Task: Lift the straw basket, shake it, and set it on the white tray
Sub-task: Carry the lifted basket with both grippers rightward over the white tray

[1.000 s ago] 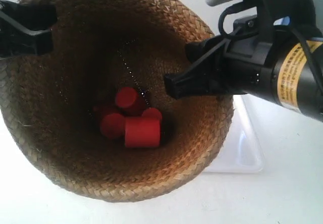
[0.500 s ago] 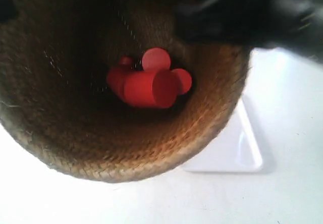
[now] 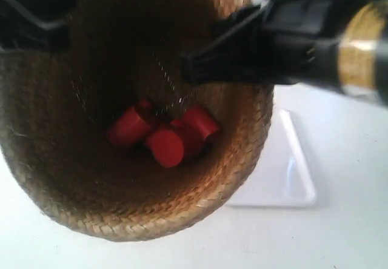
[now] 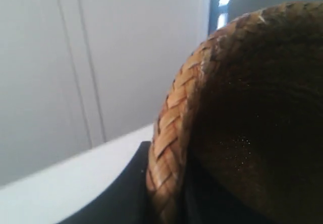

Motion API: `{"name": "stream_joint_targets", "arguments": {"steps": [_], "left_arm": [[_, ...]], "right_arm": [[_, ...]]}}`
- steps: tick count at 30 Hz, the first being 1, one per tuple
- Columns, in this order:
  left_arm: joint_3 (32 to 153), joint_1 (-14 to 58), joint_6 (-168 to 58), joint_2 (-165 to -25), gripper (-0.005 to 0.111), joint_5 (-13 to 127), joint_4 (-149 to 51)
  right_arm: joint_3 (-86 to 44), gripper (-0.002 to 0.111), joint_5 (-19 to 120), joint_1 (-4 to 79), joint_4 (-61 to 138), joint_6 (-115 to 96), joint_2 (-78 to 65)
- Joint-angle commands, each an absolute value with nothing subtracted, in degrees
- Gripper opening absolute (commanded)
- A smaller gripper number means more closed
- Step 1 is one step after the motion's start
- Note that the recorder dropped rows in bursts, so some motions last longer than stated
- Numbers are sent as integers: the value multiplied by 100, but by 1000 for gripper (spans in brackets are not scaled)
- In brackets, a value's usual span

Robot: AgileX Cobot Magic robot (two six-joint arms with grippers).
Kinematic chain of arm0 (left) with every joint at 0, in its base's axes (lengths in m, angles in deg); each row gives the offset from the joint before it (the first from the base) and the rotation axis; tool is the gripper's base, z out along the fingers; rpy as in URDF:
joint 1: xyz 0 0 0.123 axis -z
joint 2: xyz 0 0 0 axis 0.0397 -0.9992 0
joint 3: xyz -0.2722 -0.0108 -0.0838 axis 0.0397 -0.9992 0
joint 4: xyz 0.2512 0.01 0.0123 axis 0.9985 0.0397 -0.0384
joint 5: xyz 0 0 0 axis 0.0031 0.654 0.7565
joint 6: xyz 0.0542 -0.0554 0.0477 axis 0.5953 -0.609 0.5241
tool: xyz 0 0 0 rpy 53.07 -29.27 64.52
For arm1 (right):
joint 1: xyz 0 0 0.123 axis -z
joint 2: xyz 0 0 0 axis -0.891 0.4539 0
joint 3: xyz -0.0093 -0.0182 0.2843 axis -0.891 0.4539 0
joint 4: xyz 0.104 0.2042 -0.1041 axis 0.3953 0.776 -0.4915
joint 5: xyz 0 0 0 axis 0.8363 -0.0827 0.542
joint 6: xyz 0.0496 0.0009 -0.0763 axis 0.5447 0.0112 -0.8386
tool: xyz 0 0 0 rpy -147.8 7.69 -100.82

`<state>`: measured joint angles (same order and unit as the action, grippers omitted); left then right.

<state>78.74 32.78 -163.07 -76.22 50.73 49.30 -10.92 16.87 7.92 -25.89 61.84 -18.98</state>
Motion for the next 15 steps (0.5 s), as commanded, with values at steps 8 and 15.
{"name": "stream_joint_targets", "arguments": {"steps": [8,15], "left_arm": [[7727,3614,-16105,-8430,0,6637,5051],[7883,3614,-16096,-8377,0,7052,4995]], "right_arm": [[-671,0,1006,967,-4286,7227,-1163],[-637,0,1103,991,-4250,7078,-1469]]}}
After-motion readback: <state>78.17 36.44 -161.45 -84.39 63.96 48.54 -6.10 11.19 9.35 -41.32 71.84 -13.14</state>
